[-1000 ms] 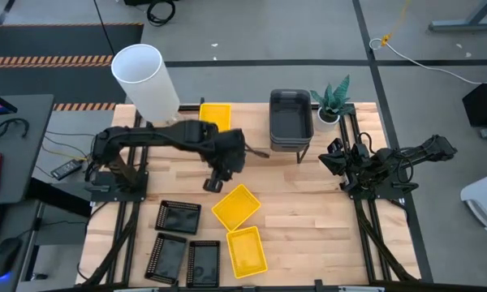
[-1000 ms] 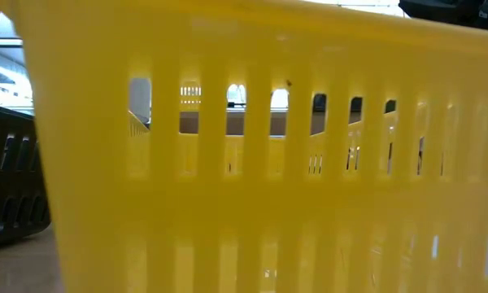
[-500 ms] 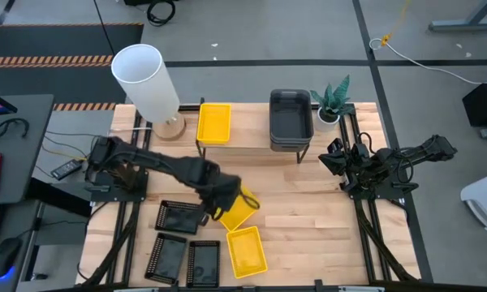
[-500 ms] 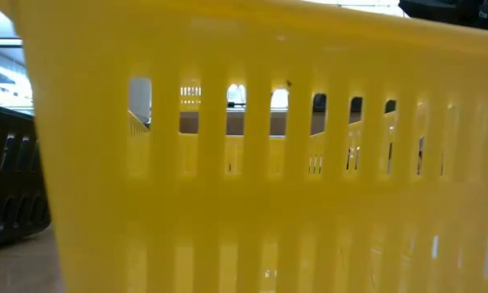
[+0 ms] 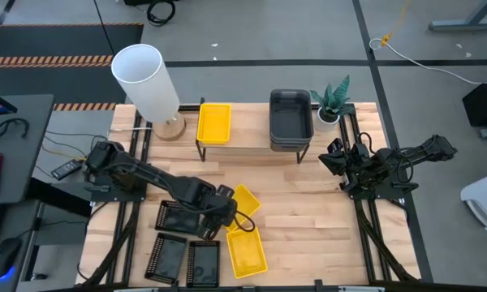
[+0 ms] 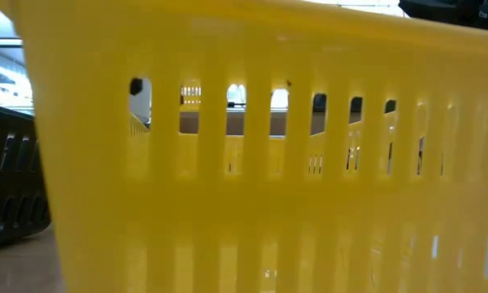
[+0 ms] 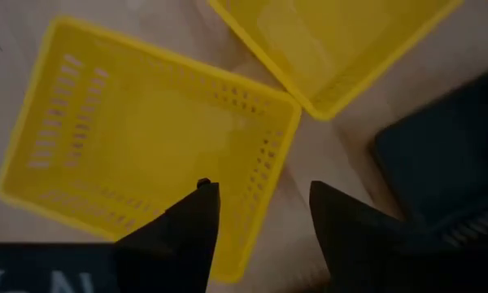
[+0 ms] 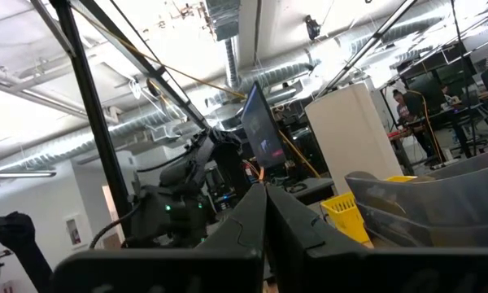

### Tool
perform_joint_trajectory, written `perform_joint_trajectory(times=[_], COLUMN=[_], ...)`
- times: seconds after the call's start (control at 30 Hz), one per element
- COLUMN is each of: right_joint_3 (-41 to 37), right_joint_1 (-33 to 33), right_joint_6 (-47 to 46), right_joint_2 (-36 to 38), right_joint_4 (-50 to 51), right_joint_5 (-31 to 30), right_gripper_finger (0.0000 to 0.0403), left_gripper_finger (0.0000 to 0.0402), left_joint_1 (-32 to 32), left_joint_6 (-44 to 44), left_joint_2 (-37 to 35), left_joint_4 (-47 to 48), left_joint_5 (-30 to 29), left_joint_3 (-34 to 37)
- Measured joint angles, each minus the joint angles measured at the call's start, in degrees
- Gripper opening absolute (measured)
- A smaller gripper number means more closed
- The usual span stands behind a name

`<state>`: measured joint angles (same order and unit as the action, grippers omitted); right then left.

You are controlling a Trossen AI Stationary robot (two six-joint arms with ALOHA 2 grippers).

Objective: Stack baskets on shelf by color
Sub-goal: Stack the top yellow bin on top of the yellow bin on the shelf

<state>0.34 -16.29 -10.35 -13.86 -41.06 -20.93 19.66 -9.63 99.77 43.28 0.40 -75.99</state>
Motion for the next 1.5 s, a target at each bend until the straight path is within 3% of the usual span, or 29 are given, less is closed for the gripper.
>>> perform_joint_trajectory(times=[0.3, 0.93, 1.23, 1.5], right_joint_3=[0.00, 0.00, 0.00, 0.01], right_joint_1=[-0.01, 0.01, -0.01, 0.02], right_joint_6=[-0.01, 0.01, 0.00, 0.00], right_joint_2=[-0.01, -0.01, 0.01, 0.01], right_joint_4=[0.00, 0.02, 0.00, 0.03], right_joint_5=[0.01, 0.01, 0.01, 0.01], right_gripper_finger=[0.0016, 0.0016, 0.0016, 0.0016], left_gripper_finger=[0.0173, 0.0172, 0.0171, 0.0122], left_joint_1=[0.24, 0.55, 0.39, 0.39], left_joint_6=[0.56, -5.18, -7.80, -10.83], left_joint_2=[0.04, 0.06, 0.23, 1.70], left_joint_4=[-4.78, -18.57, -19.49, -20.14], left_joint_5=[0.24, -0.25, -2.27, -4.88], left_joint_3=[5.18, 15.63, 17.31, 17.34])
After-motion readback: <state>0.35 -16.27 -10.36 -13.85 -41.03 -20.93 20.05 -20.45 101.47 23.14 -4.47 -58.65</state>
